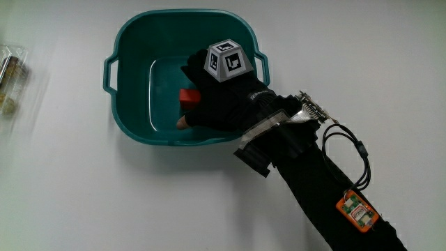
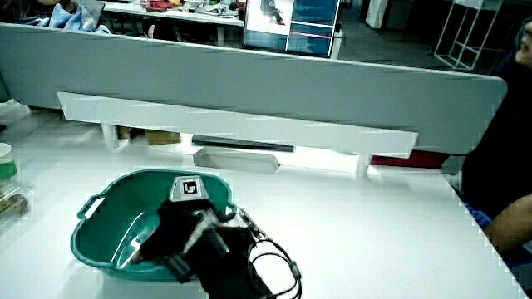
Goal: Pick red block
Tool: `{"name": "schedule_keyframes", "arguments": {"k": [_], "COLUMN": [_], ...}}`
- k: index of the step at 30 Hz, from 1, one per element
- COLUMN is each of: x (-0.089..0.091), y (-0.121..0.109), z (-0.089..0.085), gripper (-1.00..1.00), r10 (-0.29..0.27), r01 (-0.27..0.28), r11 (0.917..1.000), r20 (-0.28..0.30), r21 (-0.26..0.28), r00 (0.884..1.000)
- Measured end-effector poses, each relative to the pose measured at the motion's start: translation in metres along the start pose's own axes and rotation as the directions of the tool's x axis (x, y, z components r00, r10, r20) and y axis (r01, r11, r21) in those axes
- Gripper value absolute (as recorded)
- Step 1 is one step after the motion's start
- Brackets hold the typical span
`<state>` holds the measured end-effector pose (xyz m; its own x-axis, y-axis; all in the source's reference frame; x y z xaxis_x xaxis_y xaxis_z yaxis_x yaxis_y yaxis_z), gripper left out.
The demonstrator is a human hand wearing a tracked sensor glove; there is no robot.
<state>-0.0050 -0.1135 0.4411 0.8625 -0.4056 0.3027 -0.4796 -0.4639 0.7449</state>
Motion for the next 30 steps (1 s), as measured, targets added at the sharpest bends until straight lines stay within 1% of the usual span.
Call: {"name": "schedule_keyframes", "arguments": {"k": [1, 2, 3, 6, 7, 8, 9, 10, 11, 12, 13, 14, 16, 17, 19, 20, 21, 27, 29, 30], "x": [-0.0001, 0.0002, 0.0006, 0.0014, 0.0015, 0.0017, 0.0012, 0.0017, 0.0016, 0.0016, 0.0012, 0.0018, 0.0009, 0.0013, 0.0008, 0.0014, 0.0021, 0.001, 0.0012, 0.0018], "y": [-0.0008, -0.0005, 0.0002, 0.0013, 0.0018, 0.0023, 0.0007, 0.0018, 0.002, 0.0025, 0.0028, 0.004, 0.0032, 0.004, 0.0029, 0.0033, 0.0037, 0.0027, 0.0028, 0.0034], "z": [0.0003, 0.0002, -0.0007, -0.0007, -0.0009, -0.0012, -0.0005, -0.0013, -0.0012, -0.0015, -0.0019, -0.0025, -0.0019, -0.0021, -0.0018, -0.0022, -0.0023, -0.0011, -0.0011, -0.0014], "gripper": [0.0, 0.0, 0.0, 0.0, 0.0, 0.0, 0.0, 0.0, 0.0, 0.0, 0.0, 0.0, 0.04, 0.07, 0.11, 0.13, 0.15, 0.28, 0.33, 0.35], "r10": [0.003, 0.004, -0.007, -0.008, -0.022, -0.022, -0.015, -0.013, -0.024, -0.034, -0.022, -0.032, -0.028, -0.039, -0.024, -0.026, -0.032, -0.016, -0.023, -0.027], "r01": [-0.003, -0.004, 0.007, 0.007, 0.021, 0.022, 0.015, 0.013, 0.023, 0.033, 0.022, 0.031, 0.027, 0.038, 0.022, 0.025, 0.031, 0.014, 0.02, 0.024], "r11": [1.0, 0.9999, 1.0, 0.9998, 0.9996, 0.9997, 0.9996, 0.9999, 0.9994, 0.9991, 0.9997, 0.9993, 0.999, 0.9985, 0.9989, 0.9991, 0.9984, 0.9981, 0.9972, 0.9977], "r20": [-0.007, 0.002, 0.005, 0.009, 0.025, 0.026, 0.024, 0.023, 0.03, 0.034, 0.028, 0.032, 0.036, 0.042, 0.036, 0.038, 0.038, 0.033, 0.04, 0.041], "r21": [0.004, 0.015, 0.005, 0.017, 0.019, 0.014, 0.022, 0.011, 0.026, 0.027, 0.013, 0.022, 0.035, 0.04, 0.04, 0.034, 0.048, 0.06, 0.072, 0.064], "r00": [1.0, 1.0, 1.0, 1.0, 0.999, 0.999, 1.0, 1.0, 0.999, 0.999, 0.999, 0.999, 0.999, 0.998, 0.999, 0.999, 0.999, 0.999, 0.999, 0.999]}}
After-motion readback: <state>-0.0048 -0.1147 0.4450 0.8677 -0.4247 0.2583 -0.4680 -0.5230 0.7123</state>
